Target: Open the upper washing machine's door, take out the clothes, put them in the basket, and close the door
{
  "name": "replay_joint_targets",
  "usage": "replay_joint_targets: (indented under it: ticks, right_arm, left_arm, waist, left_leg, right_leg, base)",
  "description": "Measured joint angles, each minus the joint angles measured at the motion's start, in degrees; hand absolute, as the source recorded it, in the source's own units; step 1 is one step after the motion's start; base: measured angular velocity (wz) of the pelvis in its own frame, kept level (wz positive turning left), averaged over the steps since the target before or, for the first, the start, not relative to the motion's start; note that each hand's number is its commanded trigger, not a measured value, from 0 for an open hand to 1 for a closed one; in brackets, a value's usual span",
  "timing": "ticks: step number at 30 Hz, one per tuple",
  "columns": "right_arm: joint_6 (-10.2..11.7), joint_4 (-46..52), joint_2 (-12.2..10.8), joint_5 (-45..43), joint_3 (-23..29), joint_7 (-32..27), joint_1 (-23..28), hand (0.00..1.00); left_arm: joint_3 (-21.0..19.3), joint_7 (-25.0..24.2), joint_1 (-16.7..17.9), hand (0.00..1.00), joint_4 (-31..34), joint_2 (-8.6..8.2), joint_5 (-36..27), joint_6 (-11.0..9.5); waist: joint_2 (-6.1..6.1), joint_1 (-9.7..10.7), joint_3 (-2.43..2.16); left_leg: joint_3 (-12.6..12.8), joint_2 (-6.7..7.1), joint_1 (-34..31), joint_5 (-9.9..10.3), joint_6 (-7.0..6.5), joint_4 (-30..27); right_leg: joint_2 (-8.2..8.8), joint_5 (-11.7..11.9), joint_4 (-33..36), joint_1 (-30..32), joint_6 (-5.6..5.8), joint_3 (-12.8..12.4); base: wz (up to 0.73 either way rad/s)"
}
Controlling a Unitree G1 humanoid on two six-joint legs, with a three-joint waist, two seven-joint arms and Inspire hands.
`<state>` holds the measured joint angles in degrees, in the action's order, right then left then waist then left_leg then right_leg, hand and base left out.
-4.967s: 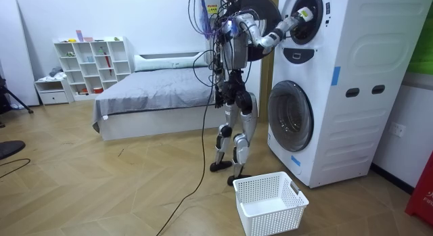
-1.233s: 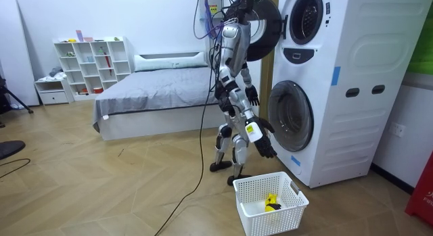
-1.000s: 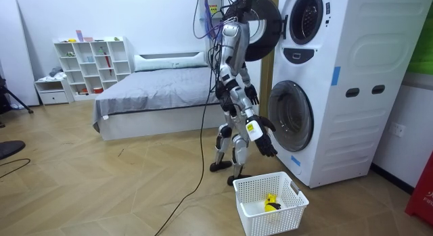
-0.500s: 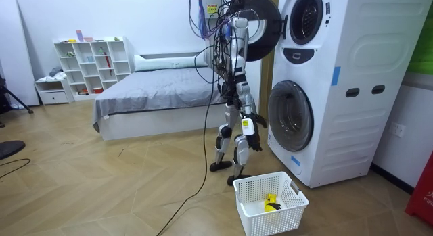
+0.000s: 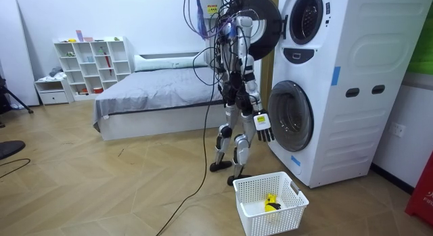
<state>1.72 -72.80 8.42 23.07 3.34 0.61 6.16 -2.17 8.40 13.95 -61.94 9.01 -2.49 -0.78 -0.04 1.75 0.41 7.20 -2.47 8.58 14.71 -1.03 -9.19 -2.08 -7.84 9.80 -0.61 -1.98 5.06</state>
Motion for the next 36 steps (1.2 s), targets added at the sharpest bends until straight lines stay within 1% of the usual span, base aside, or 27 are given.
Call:
replay_joint_targets:
  ticks: [5,8,9,12,14,16,17,18,19,20,21,22,24,25,26,27,28,29,30,31,32,33,34,35,36]
  right_arm:
    - [0.0,0.0,-0.1,-3.5,-0.1,1.6,0.3,0.0]
    - [0.0,0.0,-0.1,-5.2,0.0,1.7,0.3,0.0]
    - [0.0,0.1,-0.1,-5.6,0.1,1.9,0.3,0.0]
    - [0.0,0.5,-0.1,-5.7,0.0,2.1,0.5,0.0]
    - [0.2,0.6,-0.1,-5.5,0.0,2.5,0.5,0.0]
    - [0.2,0.6,-0.1,-5.8,0.1,3.3,0.7,0.0]
    - [0.1,0.6,-0.2,-6.1,0.0,3.7,0.7,0.0]
    - [0.0,0.6,-0.2,-6.6,0.0,3.9,0.8,0.0]
    - [0.0,0.6,-0.2,-7.0,0.1,3.9,0.8,0.0]
    - [-0.1,0.8,-0.2,-7.3,0.1,4.1,0.8,0.0]
    - [-0.4,0.8,-0.2,-7.2,0.1,4.2,0.8,0.0]
    - [-0.5,0.8,-0.2,-7.3,0.1,4.3,0.7,0.0]
    - [-0.6,1.2,-0.1,-7.9,0.3,4.4,0.5,0.0]
    - [-0.6,1.2,0.0,-8.3,0.4,4.4,0.4,0.0]
    - [-0.6,1.4,0.2,-9.8,0.4,4.2,0.5,0.0]
    - [-0.3,1.8,0.5,-10.9,0.5,4.0,0.6,0.0]
    - [-0.2,1.8,0.7,-10.9,0.6,3.8,0.6,0.0]
    - [-0.2,1.7,1.3,-11.1,0.7,3.1,0.9,0.0]
    - [-0.1,1.7,1.4,-10.9,0.7,2.3,1.3,0.0]
    - [0.0,1.7,1.4,-10.6,0.7,2.0,1.4,0.0]
    - [0.2,1.7,1.3,-10.5,0.7,2.0,1.4,0.0]
    - [0.4,1.8,1.3,-10.5,0.7,2.0,1.4,0.0]
    - [0.7,1.8,1.3,-10.3,0.7,2.0,1.3,0.0]
    - [0.9,1.8,1.3,-9.5,0.8,2.0,1.3,0.0]
    - [1.0,1.8,1.4,-9.3,1.0,2.0,1.4,0.0]
  left_arm:
    - [-0.5,0.1,0.1,0.0,0.0,-0.14,1.5,0.2]
    - [-1.7,0.4,0.1,0.0,0.0,-0.44,2.7,0.5]
    - [-2.0,0.7,0.1,0.0,0.0,-0.56,3.3,0.5]
    - [-2.3,1.2,-0.2,0.0,0.0,-0.59,3.4,0.5]
    - [-2.6,1.2,-0.2,0.0,0.0,-0.58,3.3,0.5]
    - [-3.9,1.2,0.1,0.0,0.0,-0.63,3.3,0.4]
    - [-4.8,1.2,0.3,0.0,-0.1,-0.55,3.3,0.4]
    - [-5.5,1.1,0.6,0.0,-0.2,-0.55,3.3,0.4]
    - [-5.8,1.1,0.8,0.0,-0.2,-0.55,3.4,0.4]
    - [-6.1,1.0,1.2,0.0,-0.4,-0.45,3.4,0.4]
    - [-6.0,1.0,1.3,0.0,-0.4,-0.34,3.3,0.5]
    - [-6.1,0.9,1.3,0.0,-0.4,-0.34,3.4,0.4]
    - [-6.1,0.1,0.9,0.0,-0.3,-0.37,3.4,0.5]
    - [-6.1,-0.3,0.6,0.0,-0.3,-0.41,3.4,0.5]
    - [-6.1,-0.5,0.3,0.0,0.1,-0.53,3.5,0.6]
    - [-6.1,-0.7,-0.3,0.0,0.2,-0.73,3.5,0.6]
    - [-5.9,-0.7,-0.6,0.0,0.2,-0.91,3.5,0.6]
    - [-5.3,-1.3,-0.7,0.0,0.2,-1.17,3.4,0.6]
    - [-4.9,-1.8,-1.2,0.0,0.3,-1.21,3.1,0.5]
    - [-4.9,-2.0,-1.8,0.0,0.3,-1.19,3.1,0.5]
    - [-4.7,-2.3,-3.1,0.0,0.4,-1.19,3.1,0.4]
    - [-4.2,-2.7,-4.2,0.0,0.7,-1.33,3.1,0.4]
    - [-3.9,-2.8,-4.9,0.0,1.1,-1.48,3.1,0.3]
    - [-3.1,-3.0,-6.4,0.0,1.3,-1.55,3.2,-0.4]
    - [-2.2,-3.0,-7.5,0.0,1.5,-1.53,3.3,-1.0]
  waist:
    - [0.08,-0.5,0.03]
    - [0.18,-0.4,0.35]
    - [0.09,-0.4,0.36]
    - [0.06,-0.5,0.28]
    - [0.1,-0.6,0.22]
    - [-0.27,-0.6,0.13]
    - [-0.44,-0.7,0.18]
    - [-0.68,-0.8,0.12]
    - [-0.69,-0.8,0.07]
    - [-0.6,-0.7,0.08]
    - [-0.59,-0.5,0.07]
    - [-0.61,-0.5,0.08]
    - [-0.54,-0.5,-0.02]
    - [-0.42,-0.6,-0.01]
    - [-0.16,-0.6,-0.02]
    - [0.04,-0.3,0.08]
    - [0.41,-0.3,0.14]
    - [1.42,-0.1,0.15]
    - [1.71,0.8,-0.1]
    - [1.85,1.0,-0.01]
    - [1.97,1.2,0.05]
    - [2.01,1.3,0.04]
    - [2.01,1.4,0.11]
    - [2.16,1.3,0.23]
    - [2.23,1.5,0.27]
  left_leg:
    - [0.1,-0.03,0.2,0.0,0.0,0.0]
    - [0.2,-0.07,0.6,0.0,0.0,0.0]
    - [0.2,-0.07,0.7,0.0,0.0,0.0]
    - [0.4,-0.1,0.7,0.0,0.02,0.0]
    - [0.4,-0.52,0.8,0.1,0.1,-0.1]
    - [0.7,-0.65,0.9,0.1,0.22,-0.6]
    - [0.7,-0.84,0.9,0.5,0.79,-1.4]
    - [0.6,-1.09,0.7,1.0,1.39,-2.8]
    - [0.5,-1.29,0.6,1.2,1.55,-3.5]
    - [0.3,-1.93,-0.1,2.2,2.16,-5.6]
    - [0.2,-2.23,-1.1,3.1,2.69,-8.5]
    - [0.1,-2.52,-1.7,3.3,2.96,-9.9]
    - [-1.5,-3.34,-5.5,3.6,3.36,-16.7]
    - [-1.6,-3.81,-6.6,3.6,3.42,-18.4]
    - [-1.7,-4.51,-8.6,3.6,3.45,-21.6]
    - [-1.9,-5.4,-10.3,3.6,3.46,-25.7]
    - [-1.9,-5.97,-11.1,3.5,3.54,-29.0]
    - [-2.3,-6.78,-10.8,2.6,3.96,-34.9]
    - [-3.4,-6.58,-9.1,1.3,4.77,-37.6]
    - [-3.5,-6.42,-7.8,1.2,5.07,-37.8]
    - [-3.7,-5.94,-5.7,1.7,5.71,-37.0]
    - [-3.9,-5.61,-4.1,2.5,6.67,-34.8]
    - [-4.0,-5.56,-3.2,2.9,7.21,-33.3]
    - [-4.5,-5.37,-1.5,3.4,7.9,-29.3]
    - [-6.0,-4.61,0.4,4.0,7.71,-24.6]
  right_leg:
    - [-0.08,0.0,-0.1,-0.9,0.03,-0.1]
    - [-0.12,0.0,-0.2,-1.3,0.03,-0.2]
    - [-0.12,0.0,-0.2,-1.4,0.03,-0.3]
    - [-0.1,-0.1,-0.1,-1.4,0.03,-0.3]
    - [-0.14,-0.2,0.1,-1.6,-0.01,-0.2]
    - [-0.5,-0.5,0.6,-1.5,-0.19,0.0]
    - [-0.6,-1.0,1.1,-1.4,-0.45,0.0]
    - [-0.84,-1.4,1.3,-1.4,-0.71,-0.3]
    - [-0.95,-1.7,1.6,-1.4,-0.98,-0.2]
    - [-1.36,-2.3,2.5,-1.3,-1.44,-0.1]
    - [-1.81,-2.7,3.4,-1.2,-1.85,0.0]
    - [-1.99,-2.9,3.9,-1.1,-2.1,0.0]
    - [-2.19,-3.4,5.3,0.4,-3.28,0.3]
    - [-2.46,-3.4,5.5,0.9,-3.68,0.4]
    - [-2.84,-3.6,6.1,1.7,-4.51,0.5]
    - [-3.29,-3.8,6.4,1.8,-5.35,1.0]
    - [-3.65,-4.1,6.7,1.8,-5.73,1.1]
    - [-4.47,-4.7,7.6,1.7,-6.41,1.1]
    - [-5.01,-5.2,8.7,1.7,-6.84,1.6]
    - [-5.19,-5.4,9.2,1.9,-7.06,1.7]
    - [-5.43,-5.4,9.8,2.6,-7.25,1.8]
    - [-5.44,-5.3,10.6,3.9,-7.42,2.4]
    - [-5.43,-5.2,10.9,4.5,-7.54,2.9]
    - [-5.44,-5.1,11.1,5.6,-7.8,3.8]
    - [-5.44,-5.0,11.8,6.8,-7.88,4.6]
  base:
    - [0.0]
    - [0.0]
    - [0.0]
    - [0.0]
    - [0.0]
    - [-0.04]
    - [-0.05]
    - [-0.06]
    - [-0.04]
    - [0.0]
    - [0.0]
    - [0.0]
    - [0.0]
    - [-0.04]
    - [-0.08]
    - [-0.07]
    - [-0.05]
    - [0.07]
    - [0.1]
    - [0.15]
    - [0.1]
    - [0.12]
    - [0.23]
    - [0.29]
    - [0.3]
